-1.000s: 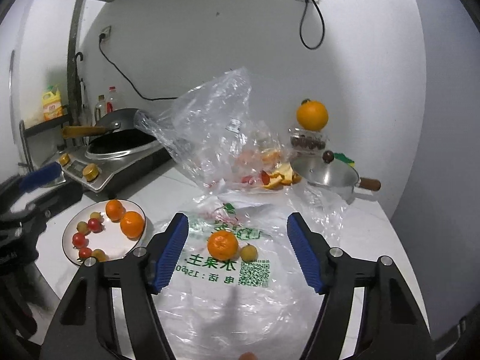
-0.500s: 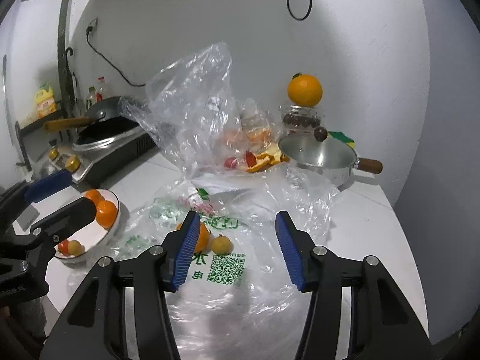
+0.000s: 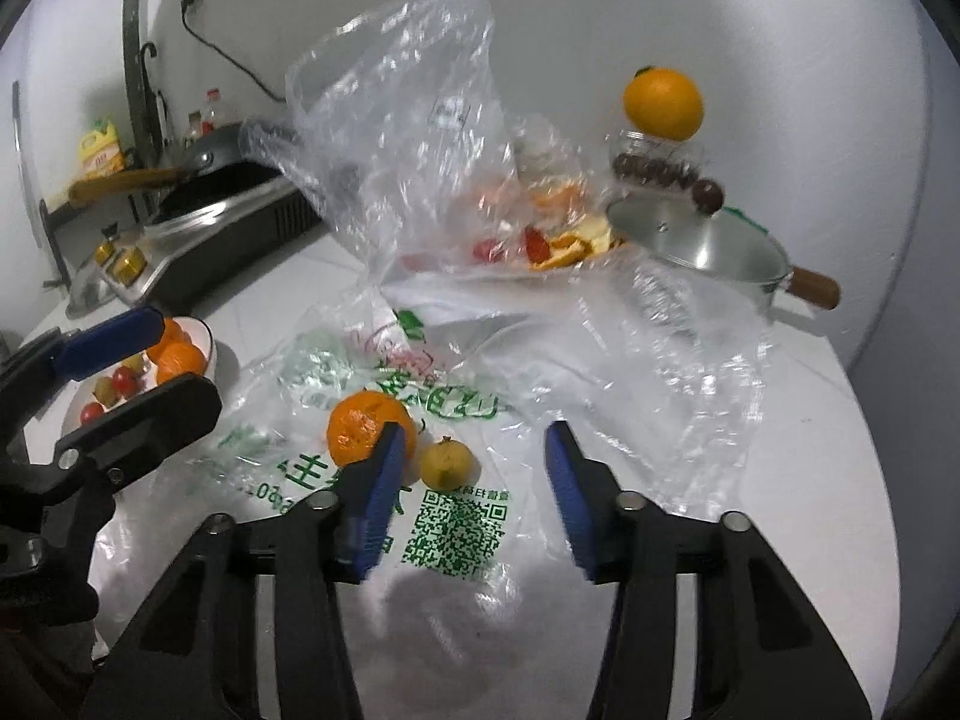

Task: Organize fruits
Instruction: 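Grasp a yellow fruit with the right tool while the left tool grasps a tangerine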

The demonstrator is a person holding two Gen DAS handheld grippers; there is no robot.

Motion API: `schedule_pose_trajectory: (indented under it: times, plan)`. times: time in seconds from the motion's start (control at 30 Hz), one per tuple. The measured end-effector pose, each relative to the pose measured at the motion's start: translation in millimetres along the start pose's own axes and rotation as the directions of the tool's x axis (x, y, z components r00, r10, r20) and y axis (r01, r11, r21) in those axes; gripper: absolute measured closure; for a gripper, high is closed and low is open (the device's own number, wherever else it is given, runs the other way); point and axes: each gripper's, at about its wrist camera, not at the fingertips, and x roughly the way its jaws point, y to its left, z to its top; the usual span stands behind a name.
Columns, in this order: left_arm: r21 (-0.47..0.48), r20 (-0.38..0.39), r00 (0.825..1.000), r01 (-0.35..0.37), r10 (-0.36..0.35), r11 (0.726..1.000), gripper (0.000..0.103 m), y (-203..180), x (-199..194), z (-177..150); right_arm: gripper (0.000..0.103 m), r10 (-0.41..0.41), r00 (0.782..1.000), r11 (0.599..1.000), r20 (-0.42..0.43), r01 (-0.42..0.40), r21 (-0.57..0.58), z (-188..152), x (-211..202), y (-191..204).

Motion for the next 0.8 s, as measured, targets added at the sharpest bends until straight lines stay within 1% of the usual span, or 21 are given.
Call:
schedule_pose_trajectory:
  times: [0.2,0.27,0.33,0.5,0.57,0.7,0.8]
  plan:
    - [-0.018,-0.026,1.0,0.01,-0.011,1.0,0.029,7,15,-3,0.061,0.019,0.998,1.0,-0.06,-0.02,-0.012,1,24,1]
    - [-0.018,-0.036,0.999,0.014,-0.014,1.0,0.029,8,19,-3,0.066,0.023,0.997,1.0,-0.078,-0.024,-0.014,1,30,2]
    - [-0.016,-0.046,0.999,0.023,-0.023,1.0,0.029,8,22,-4,0.068,0.043,0.995,0.999,-0.092,-0.043,-0.001,1,36,1]
    - [0.002,-0.055,0.998,0.036,-0.036,0.999,0.029,5,24,-4,0.07,0.055,0.99,0.998,-0.133,-0.057,-0.005,0,44,3]
    - [0.004,-0.064,0.997,0.036,-0.035,0.999,0.029,4,27,-4,0.075,0.06,0.989,0.998,-0.134,-0.062,-0.007,0,45,4]
    - [0.022,-0.078,0.996,0.038,-0.037,0.999,0.029,1,31,-3,0.076,0.07,0.989,0.997,-0.134,-0.071,-0.009,0,43,2]
    - [0.037,-0.09,0.995,0.04,-0.037,0.999,0.029,-4,35,-1,0.076,0.065,0.991,0.998,-0.116,-0.066,-0.003,0,36,-2]
